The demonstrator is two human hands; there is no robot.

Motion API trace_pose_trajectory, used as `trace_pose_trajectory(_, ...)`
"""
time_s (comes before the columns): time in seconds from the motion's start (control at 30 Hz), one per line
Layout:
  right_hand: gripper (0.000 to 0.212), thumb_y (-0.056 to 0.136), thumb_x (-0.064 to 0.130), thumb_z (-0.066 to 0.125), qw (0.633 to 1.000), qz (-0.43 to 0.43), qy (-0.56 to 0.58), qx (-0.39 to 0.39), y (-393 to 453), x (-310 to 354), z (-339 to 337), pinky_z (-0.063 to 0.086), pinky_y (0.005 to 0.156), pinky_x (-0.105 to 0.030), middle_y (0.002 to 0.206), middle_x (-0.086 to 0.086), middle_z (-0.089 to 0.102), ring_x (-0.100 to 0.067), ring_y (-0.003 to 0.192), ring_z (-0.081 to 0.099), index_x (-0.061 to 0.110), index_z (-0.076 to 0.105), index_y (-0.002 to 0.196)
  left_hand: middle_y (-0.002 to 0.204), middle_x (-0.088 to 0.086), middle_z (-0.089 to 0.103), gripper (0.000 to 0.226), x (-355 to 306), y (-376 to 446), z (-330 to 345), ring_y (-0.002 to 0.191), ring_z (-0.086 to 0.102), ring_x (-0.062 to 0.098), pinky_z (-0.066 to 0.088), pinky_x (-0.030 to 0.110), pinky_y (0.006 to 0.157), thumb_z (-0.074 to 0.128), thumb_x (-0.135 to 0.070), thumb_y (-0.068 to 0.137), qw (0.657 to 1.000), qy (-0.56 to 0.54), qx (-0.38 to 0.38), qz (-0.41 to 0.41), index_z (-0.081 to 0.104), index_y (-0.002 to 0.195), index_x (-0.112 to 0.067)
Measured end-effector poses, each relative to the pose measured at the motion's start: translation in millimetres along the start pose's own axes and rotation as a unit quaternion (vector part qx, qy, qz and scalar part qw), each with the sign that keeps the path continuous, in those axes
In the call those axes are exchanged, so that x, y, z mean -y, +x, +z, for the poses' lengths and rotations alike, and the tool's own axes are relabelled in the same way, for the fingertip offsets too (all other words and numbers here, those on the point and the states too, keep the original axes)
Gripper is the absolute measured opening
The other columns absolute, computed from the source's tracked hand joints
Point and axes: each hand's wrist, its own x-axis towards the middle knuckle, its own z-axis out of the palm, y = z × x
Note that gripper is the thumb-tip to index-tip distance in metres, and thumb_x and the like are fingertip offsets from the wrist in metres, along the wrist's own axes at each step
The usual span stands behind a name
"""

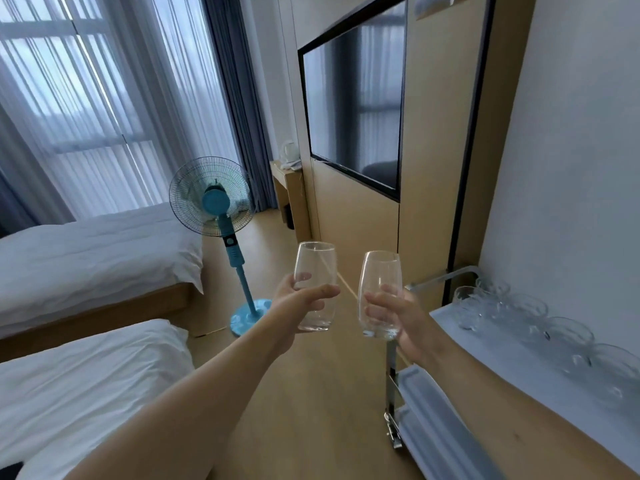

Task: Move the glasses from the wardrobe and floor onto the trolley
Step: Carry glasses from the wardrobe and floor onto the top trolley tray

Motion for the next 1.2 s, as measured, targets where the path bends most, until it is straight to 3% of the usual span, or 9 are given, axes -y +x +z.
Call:
trace_pose_trajectory(0.07,0.077,0.069,0.032,0.090,0.999,0.002,0.004,-0.033,9,-6,-3,0.051,0.102,-0.056,0.117,-0.016,0.073,-0.035,0.108,0.070,0.011,0.055,0.135,0.117,0.006,0.066,0.071,4,25,1,0.102,0.069,0.019,0.064,0.043,0.076,0.093,-0.032,0.065,1.000,-0.002,0.021,-0.008,0.051,0.123,-0.033)
trace_pose_trajectory(0.27,0.073,0.069,0.031,0.089,0.992,0.014,0.008,-0.126,34,-18,-12,0.055,0.076,-0.038,0.105,-0.015,0.071,-0.028,0.091,0.067,0.005,0.059,0.131,0.112,0.007,0.069,0.077,14,98,10,0.094,0.071,0.019,0.058,0.034,0.062,0.097,-0.031,0.057,0.993,-0.035,0.103,-0.035,0.053,0.121,-0.031)
trace_pose_trajectory(0.43,0.091,0.060,0.035,0.092,0.973,0.034,0.003,-0.228,48,-35,-26,0.045,0.107,-0.057,0.113,-0.018,0.073,-0.038,0.110,0.068,0.006,0.052,0.137,0.109,0.006,0.073,0.085,40,142,26,0.091,0.075,0.021,0.060,0.039,0.065,0.098,-0.035,0.049,0.982,-0.031,0.176,-0.061,0.056,0.123,-0.027)
trace_pose_trajectory(0.57,0.093,0.054,0.038,0.093,0.949,0.060,0.009,-0.309,43,-57,-34,0.041,0.110,-0.061,0.108,-0.010,0.073,-0.031,0.108,0.070,0.012,0.054,0.133,0.092,0.001,0.078,0.084,69,164,41,0.083,0.076,0.020,0.059,0.038,0.064,0.099,-0.036,0.047,0.967,-0.019,0.238,-0.092,0.058,0.119,-0.023)
trace_pose_trajectory(0.7,0.067,0.068,0.024,0.091,0.917,0.092,0.031,-0.387,23,-91,-46,0.055,0.095,-0.056,0.105,-0.015,0.074,-0.032,0.101,0.072,0.012,0.058,0.125,0.108,0.015,0.072,0.095,108,180,61,0.089,0.071,0.029,0.058,0.036,0.059,0.101,-0.041,0.040,0.945,0.002,0.291,-0.148,0.059,0.122,-0.018)
trace_pose_trajectory(0.77,0.057,0.072,0.019,0.089,0.899,0.114,0.062,-0.418,11,-111,-49,0.058,0.080,-0.050,0.095,-0.012,0.070,-0.030,0.091,0.070,0.012,0.057,0.118,0.093,0.007,0.068,0.089,131,184,69,0.070,0.065,0.021,0.054,0.031,0.053,0.099,-0.035,0.051,0.928,0.016,0.324,-0.183,0.058,0.126,-0.011)
trace_pose_trajectory(0.93,0.049,0.071,0.016,0.085,0.864,0.131,0.116,-0.472,-21,-158,-53,0.048,0.075,-0.045,0.097,-0.019,0.058,-0.032,0.088,0.056,0.008,0.064,0.114,0.071,-0.001,0.054,0.059,193,184,92,0.047,0.051,0.010,0.043,0.024,0.042,0.091,-0.021,0.068,0.876,0.026,0.404,-0.263,0.055,0.115,-0.014)
trace_pose_trajectory(1.03,0.042,0.075,0.013,0.083,0.837,0.151,0.139,-0.507,-45,-186,-56,0.046,0.079,-0.048,0.095,-0.019,0.059,-0.033,0.089,0.056,0.004,0.067,0.112,0.087,0.003,0.063,0.058,225,174,105,0.067,0.064,0.017,0.053,0.032,0.054,0.091,-0.021,0.067,0.865,0.050,0.405,-0.292,0.057,0.113,-0.016)
trace_pose_trajectory(1.2,0.060,0.058,0.022,0.092,0.807,0.178,0.174,-0.536,-88,-226,-60,0.058,0.067,-0.041,0.093,-0.011,0.070,-0.027,0.079,0.066,0.008,0.070,0.112,0.101,0.001,0.074,0.055,259,155,126,0.098,0.071,0.023,0.059,0.041,0.064,0.092,-0.025,0.067,0.851,0.108,0.401,-0.322,0.065,0.115,-0.022)
